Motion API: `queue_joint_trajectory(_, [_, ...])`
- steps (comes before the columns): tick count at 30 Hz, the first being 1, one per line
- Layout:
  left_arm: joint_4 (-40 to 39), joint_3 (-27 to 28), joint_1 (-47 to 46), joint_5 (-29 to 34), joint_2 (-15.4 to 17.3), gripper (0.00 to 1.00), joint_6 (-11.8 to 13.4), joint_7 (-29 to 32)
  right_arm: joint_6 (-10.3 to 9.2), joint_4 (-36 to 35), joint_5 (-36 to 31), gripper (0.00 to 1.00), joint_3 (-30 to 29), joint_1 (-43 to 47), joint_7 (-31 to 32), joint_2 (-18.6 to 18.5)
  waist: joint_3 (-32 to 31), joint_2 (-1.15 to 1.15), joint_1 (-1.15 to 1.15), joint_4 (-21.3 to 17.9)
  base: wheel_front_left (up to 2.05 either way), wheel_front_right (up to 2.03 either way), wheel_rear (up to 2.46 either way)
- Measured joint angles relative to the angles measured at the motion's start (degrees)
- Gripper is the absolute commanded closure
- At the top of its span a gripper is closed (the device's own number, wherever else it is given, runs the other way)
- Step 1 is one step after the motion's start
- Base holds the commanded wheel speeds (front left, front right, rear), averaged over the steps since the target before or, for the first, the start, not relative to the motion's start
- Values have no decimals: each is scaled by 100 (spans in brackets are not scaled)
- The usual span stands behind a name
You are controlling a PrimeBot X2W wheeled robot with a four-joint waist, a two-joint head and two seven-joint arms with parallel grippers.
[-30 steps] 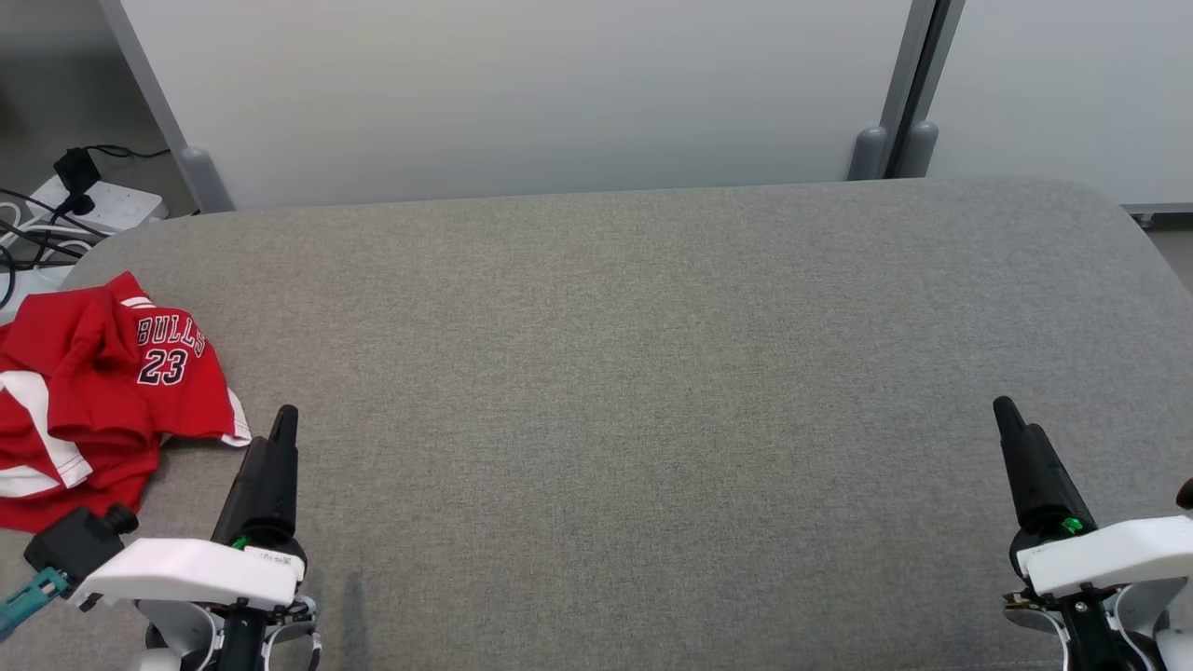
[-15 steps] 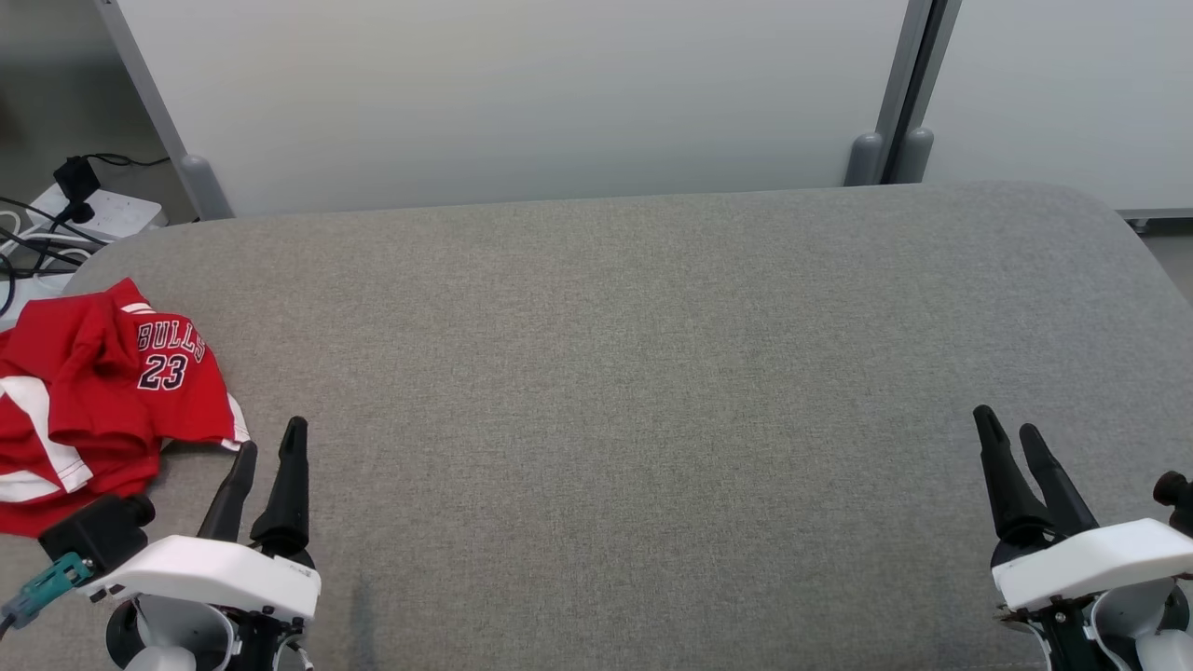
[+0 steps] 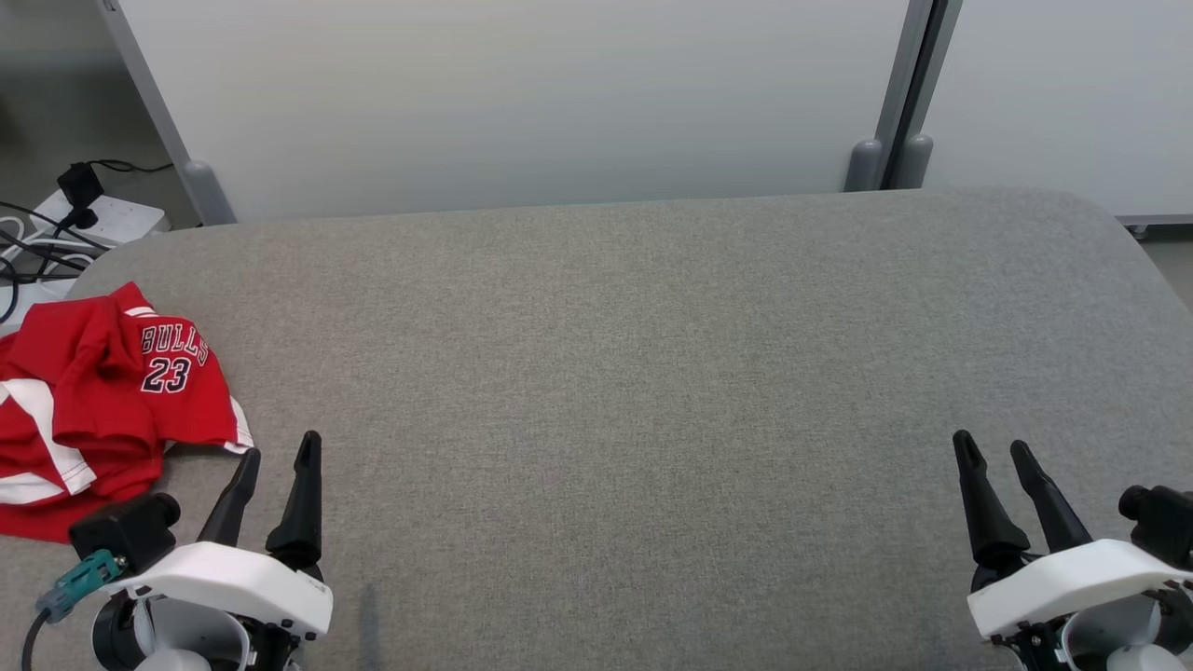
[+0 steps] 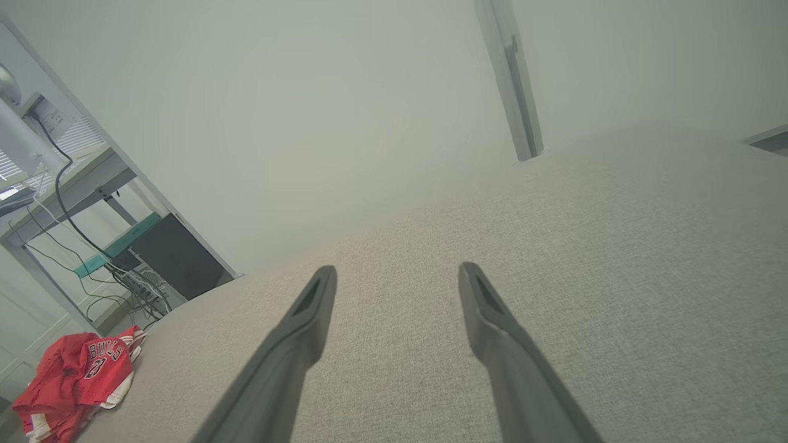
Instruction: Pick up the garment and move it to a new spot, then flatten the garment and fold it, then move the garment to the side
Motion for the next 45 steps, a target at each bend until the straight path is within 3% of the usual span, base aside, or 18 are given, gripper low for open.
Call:
queue_joint_trajectory(11, [162,-51,0,422,159,0,169,-91,1,46,-849,0,-144,1,-216,142,-36,0,0,52,0,0,0])
queue_joint_trajectory(45, [521,-469,-2,1528,443,0,339,-309,9,58,-2619,0,-215,270,-532,313,-207,0,0,40,0,0,0])
